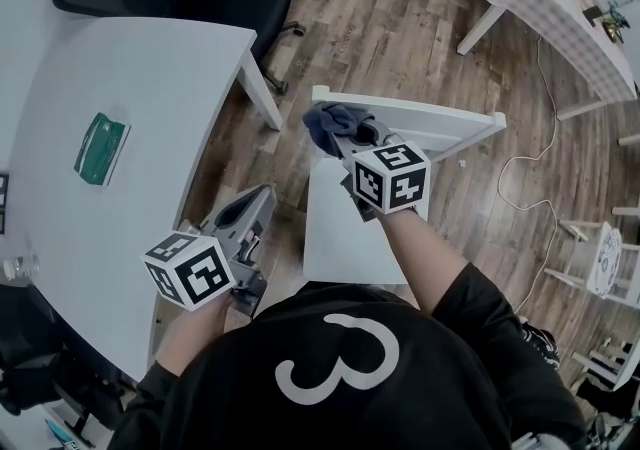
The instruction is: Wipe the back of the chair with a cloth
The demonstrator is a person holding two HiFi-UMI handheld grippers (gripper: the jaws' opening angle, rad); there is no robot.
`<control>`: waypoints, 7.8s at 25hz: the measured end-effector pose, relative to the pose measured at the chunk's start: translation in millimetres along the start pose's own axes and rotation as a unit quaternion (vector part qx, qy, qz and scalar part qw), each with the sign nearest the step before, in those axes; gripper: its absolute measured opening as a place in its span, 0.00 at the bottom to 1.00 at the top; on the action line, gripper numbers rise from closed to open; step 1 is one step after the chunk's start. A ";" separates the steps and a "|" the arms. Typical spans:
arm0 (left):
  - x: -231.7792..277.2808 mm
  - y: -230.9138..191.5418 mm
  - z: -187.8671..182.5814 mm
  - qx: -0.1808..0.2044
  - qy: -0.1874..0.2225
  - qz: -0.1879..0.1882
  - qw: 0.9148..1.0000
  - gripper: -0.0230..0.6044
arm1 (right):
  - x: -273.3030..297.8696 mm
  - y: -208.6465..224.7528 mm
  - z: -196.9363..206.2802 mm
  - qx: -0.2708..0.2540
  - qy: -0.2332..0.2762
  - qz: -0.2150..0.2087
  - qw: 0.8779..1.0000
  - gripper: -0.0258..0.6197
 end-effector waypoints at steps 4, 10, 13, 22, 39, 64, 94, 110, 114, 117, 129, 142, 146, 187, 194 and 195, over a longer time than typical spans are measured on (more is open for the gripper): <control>1.1 -0.9 2.5 -0.004 -0.002 -0.001 1.000 0.06 | 0.2 1.8 -1.4 0.004 0.003 -0.001 1.000 0.12; 1.0 -1.3 2.3 -0.007 -0.002 -0.004 1.000 0.06 | 0.1 2.8 -1.3 0.009 0.002 -0.004 1.000 0.12; 3.3 -0.4 1.5 -0.006 -0.001 -0.003 1.000 0.06 | 0.4 4.0 -1.3 0.009 0.001 -0.006 1.000 0.12; 9.5 3.3 3.8 -0.002 -0.005 0.003 1.000 0.06 | -6.6 12.7 1.3 0.019 0.000 0.010 1.000 0.12; 26.4 15.2 17.8 0.011 -0.035 0.020 0.999 0.06 | -53.7 64.1 13.5 0.050 0.014 0.071 0.996 0.12; 67.1 60.1 33.6 0.038 -0.075 0.058 0.995 0.06 | -162.2 171.0 28.4 0.099 0.042 0.199 0.974 0.12; 49.3 49.5 38.9 0.018 -0.052 0.044 0.998 0.06 | -169.5 107.6 36.1 0.056 0.034 0.165 0.984 0.12; -12.8 -17.5 32.0 -0.034 -0.001 -0.023 0.999 0.06 | -47.2 6.8 40.0 0.003 -0.025 0.035 0.999 0.12; -25.5 -31.8 30.2 -0.044 0.008 -0.035 0.998 0.06 | -25.6 -2.4 42.4 -0.005 -0.034 0.027 0.999 0.12; -33.0 -40.2 30.9 -0.049 0.013 -0.044 0.998 0.06 | -13.5 -3.2 45.9 -0.008 -0.039 0.028 0.999 0.12; -42.6 -55.9 35.5 -0.058 0.011 -0.063 0.996 0.06 | 21.0 11.9 44.9 -0.002 -0.036 0.060 0.998 0.12; -34.7 -54.5 27.1 -0.047 0.009 -0.064 0.997 0.06 | 21.5 14.7 46.2 0.010 -0.017 0.059 0.998 0.12; -31.6 -51.0 28.1 -0.043 0.005 -0.061 0.997 0.06 | 19.5 15.8 46.1 0.010 -0.016 0.056 0.998 0.12; 58.0 21.4 57.2 0.013 -0.087 0.009 0.996 0.06 | -116.6 155.8 68.3 0.017 -0.002 0.190 0.982 0.12; 69.0 33.8 59.0 0.019 -0.100 0.020 0.995 0.06 | -145.4 183.6 72.9 0.049 0.005 0.218 0.975 0.12; 70.0 33.5 58.9 0.020 -0.101 0.019 0.994 0.06 | -149.7 188.4 74.1 0.057 0.007 0.225 0.973 0.12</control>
Point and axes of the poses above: the fingertips, and each gripper's own axes: x forward along the fingers, y to its right, z out of its underside, the point moved 3 cm from there along -x, backward along the fingers, and after that the axes turned 3 degrees about -x, right-handed, at the moved point
